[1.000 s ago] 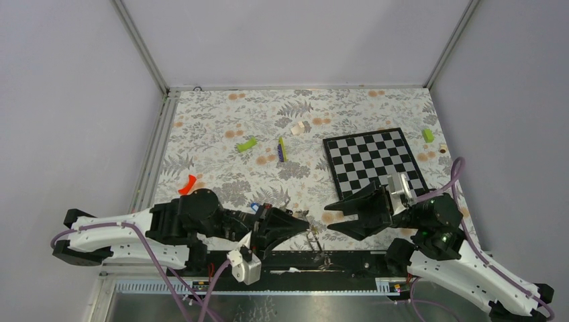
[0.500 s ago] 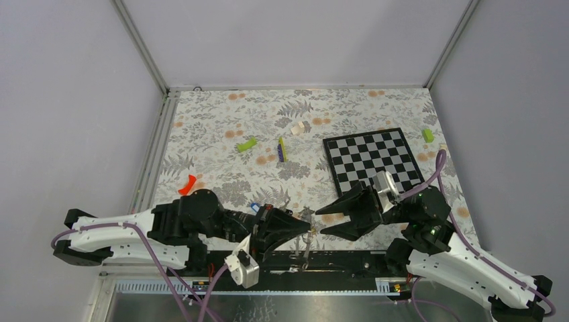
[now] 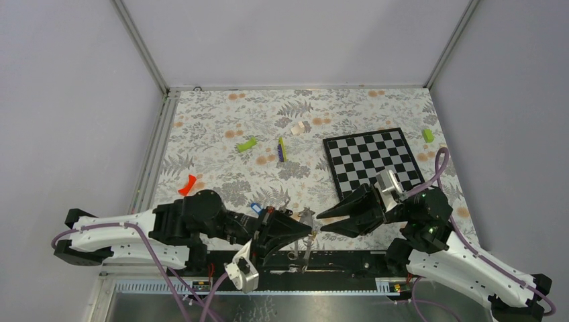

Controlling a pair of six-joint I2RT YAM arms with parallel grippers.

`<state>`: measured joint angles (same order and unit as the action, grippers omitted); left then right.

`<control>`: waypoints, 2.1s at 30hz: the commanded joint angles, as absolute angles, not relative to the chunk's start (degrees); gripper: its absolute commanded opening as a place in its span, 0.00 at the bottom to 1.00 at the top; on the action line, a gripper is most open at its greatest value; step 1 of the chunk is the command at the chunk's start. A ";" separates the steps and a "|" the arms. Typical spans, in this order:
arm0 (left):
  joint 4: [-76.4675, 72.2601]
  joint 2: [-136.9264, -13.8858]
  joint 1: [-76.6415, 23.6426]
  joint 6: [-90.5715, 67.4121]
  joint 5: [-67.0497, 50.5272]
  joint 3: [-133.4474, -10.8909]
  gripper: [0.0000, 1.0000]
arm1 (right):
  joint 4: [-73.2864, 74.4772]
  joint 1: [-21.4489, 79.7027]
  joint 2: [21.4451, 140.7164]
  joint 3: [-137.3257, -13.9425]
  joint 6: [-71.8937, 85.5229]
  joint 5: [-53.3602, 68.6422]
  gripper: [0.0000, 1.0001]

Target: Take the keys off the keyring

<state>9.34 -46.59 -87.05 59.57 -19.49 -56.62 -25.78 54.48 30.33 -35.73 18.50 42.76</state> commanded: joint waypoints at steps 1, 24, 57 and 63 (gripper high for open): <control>4.52 -46.41 -86.92 61.37 -21.44 -59.15 0.00 | -28.74 54.49 30.75 -36.39 20.05 44.01 0.36; 3.30 -47.72 -86.92 61.97 -21.12 -59.80 0.00 | -28.04 54.49 32.69 -36.60 21.68 46.21 0.43; 2.46 -45.96 -86.92 62.89 -15.40 -58.42 0.00 | -26.71 54.49 28.85 -34.84 25.37 40.94 0.04; 1.85 -45.03 -86.92 62.56 -15.41 -57.66 0.00 | -25.25 54.49 27.21 -34.64 24.91 35.95 0.00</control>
<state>8.03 -47.33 -87.05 61.78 -15.79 -56.84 -25.87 54.48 28.49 -34.50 24.88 40.29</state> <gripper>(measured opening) 0.010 0.014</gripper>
